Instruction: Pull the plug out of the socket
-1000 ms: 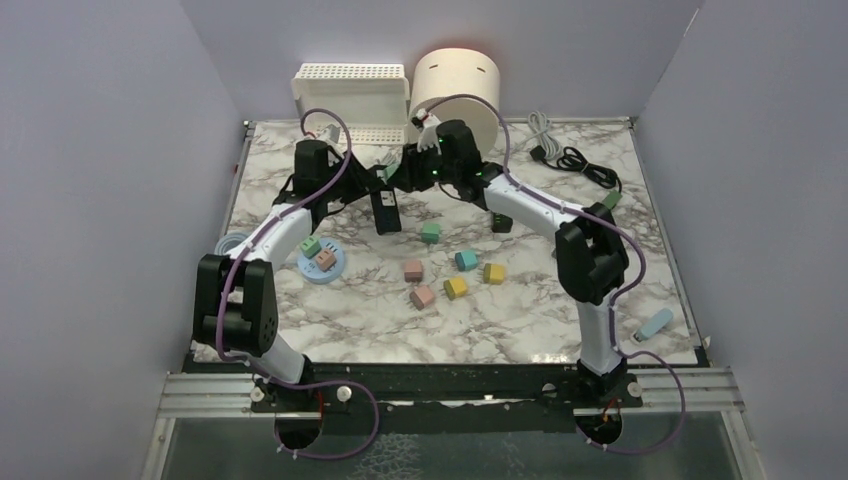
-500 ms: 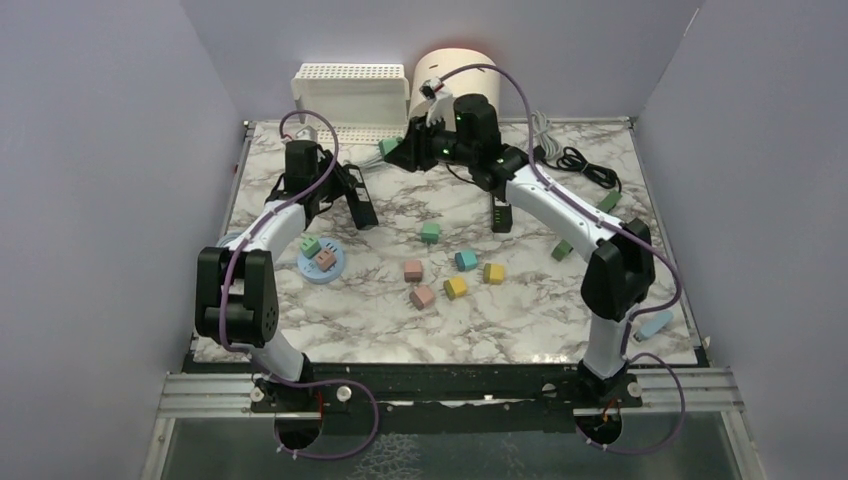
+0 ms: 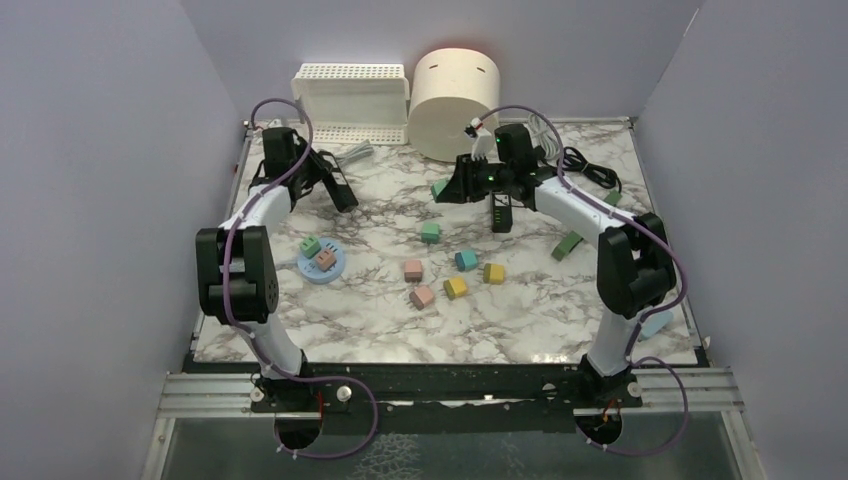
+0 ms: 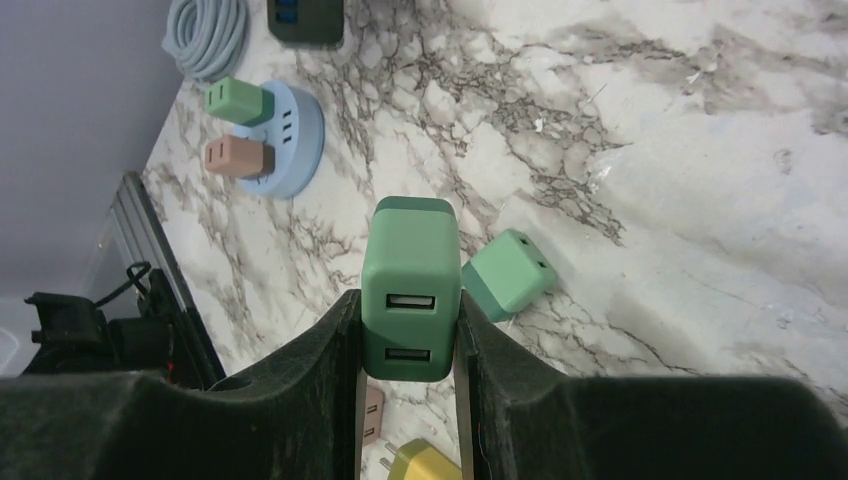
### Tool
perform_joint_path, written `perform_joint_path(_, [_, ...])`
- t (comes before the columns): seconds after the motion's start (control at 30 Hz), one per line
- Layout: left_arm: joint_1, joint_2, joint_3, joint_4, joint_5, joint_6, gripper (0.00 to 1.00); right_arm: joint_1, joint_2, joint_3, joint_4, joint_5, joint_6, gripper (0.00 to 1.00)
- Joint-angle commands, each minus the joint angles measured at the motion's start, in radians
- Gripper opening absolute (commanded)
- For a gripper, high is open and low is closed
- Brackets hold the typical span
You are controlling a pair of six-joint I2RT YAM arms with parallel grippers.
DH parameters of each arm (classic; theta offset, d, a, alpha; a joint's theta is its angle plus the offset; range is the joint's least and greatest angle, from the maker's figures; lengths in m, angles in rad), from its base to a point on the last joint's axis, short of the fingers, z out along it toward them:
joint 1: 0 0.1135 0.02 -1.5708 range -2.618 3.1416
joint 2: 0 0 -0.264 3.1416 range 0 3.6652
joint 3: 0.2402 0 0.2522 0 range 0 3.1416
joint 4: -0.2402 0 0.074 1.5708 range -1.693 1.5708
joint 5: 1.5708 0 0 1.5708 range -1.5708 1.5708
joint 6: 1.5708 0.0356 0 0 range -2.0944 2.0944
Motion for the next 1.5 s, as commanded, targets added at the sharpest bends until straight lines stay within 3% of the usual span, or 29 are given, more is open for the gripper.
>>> perform_joint_path(0.0, [0.079, 0.070, 0.084, -0.012, -0.032, -0.057, 0.00, 0.013, -0.004, -0.015, -0.095, -0.051, -0.087, 0.01])
perform_joint_path(0.3, [0.192, 0.149, 0.080, 0.080, 0.124, -0.090, 0.00, 0.013, 0.014, -0.131, -0.066, 0.007, -0.036, 0.06])
perform_joint_path(0.47, [0.226, 0.237, 0.121, 0.079, 0.255, -0.119, 0.14, 0.013, 0.017, -0.152, -0.070, 0.069, 0.008, 0.11])
perform_joint_path(0.6, [0.231, 0.258, 0.146, 0.052, 0.273, -0.120, 0.20, 0.011, 0.030, -0.175, -0.072, 0.121, 0.025, 0.15])
perform_joint_path(0.67, [0.230, 0.251, 0.151, 0.029, 0.252, -0.111, 0.29, 0.011, 0.040, -0.184, -0.070, 0.129, 0.031, 0.16])
perform_joint_path(0.73, [0.230, 0.243, 0.152, 0.009, 0.223, -0.095, 0.44, 0.010, 0.048, -0.191, -0.067, 0.132, 0.038, 0.17])
perform_joint_path(0.83, [0.231, 0.238, 0.192, -0.047, 0.188, -0.064, 0.55, 0.010, 0.051, -0.214, -0.043, 0.129, 0.061, 0.20])
perform_joint_path(0.9, [0.230, 0.232, 0.207, -0.077, 0.168, -0.048, 0.69, 0.010, 0.049, -0.226, -0.030, 0.134, 0.078, 0.22])
perform_joint_path(1.0, [0.230, 0.217, 0.216, -0.105, 0.134, -0.033, 0.97, 0.010, 0.057, -0.230, -0.026, 0.132, 0.087, 0.26])
perform_joint_path(1.3, [0.231, 0.097, 0.163, -0.188, 0.049, 0.031, 0.99, 0.011, 0.097, -0.179, -0.112, 0.195, 0.072, 0.35])
perform_joint_path(1.47, [0.230, -0.049, -0.007, -0.204, 0.039, 0.062, 0.99, 0.011, 0.076, -0.173, -0.129, 0.266, 0.057, 0.50])
